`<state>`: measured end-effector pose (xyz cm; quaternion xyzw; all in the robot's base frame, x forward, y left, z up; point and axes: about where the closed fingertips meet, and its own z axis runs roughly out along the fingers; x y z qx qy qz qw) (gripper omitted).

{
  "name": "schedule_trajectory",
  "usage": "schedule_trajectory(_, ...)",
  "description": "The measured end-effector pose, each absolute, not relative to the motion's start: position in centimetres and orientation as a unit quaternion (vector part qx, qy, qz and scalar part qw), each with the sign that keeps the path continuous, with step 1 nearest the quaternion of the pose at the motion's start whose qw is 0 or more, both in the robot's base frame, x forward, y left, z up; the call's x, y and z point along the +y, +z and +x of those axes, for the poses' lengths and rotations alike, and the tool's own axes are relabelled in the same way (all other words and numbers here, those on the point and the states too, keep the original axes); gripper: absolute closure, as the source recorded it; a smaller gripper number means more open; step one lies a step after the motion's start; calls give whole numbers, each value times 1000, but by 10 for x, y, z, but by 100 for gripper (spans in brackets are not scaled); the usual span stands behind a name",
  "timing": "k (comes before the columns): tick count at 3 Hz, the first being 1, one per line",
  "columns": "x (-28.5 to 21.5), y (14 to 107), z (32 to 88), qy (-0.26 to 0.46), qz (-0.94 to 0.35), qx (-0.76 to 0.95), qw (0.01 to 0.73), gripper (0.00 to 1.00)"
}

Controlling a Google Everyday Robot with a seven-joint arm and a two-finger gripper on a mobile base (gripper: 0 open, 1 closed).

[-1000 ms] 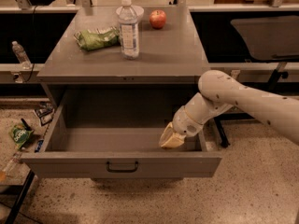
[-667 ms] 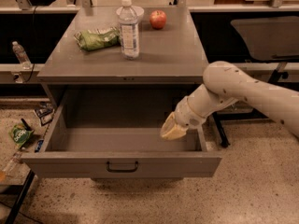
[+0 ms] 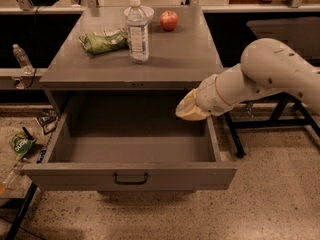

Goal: Open top drawer

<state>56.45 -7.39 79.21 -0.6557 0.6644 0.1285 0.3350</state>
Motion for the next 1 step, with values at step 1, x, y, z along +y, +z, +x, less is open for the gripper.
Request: schedule_trajectory(1, -80, 818, 574, 124, -634, 651, 399, 100)
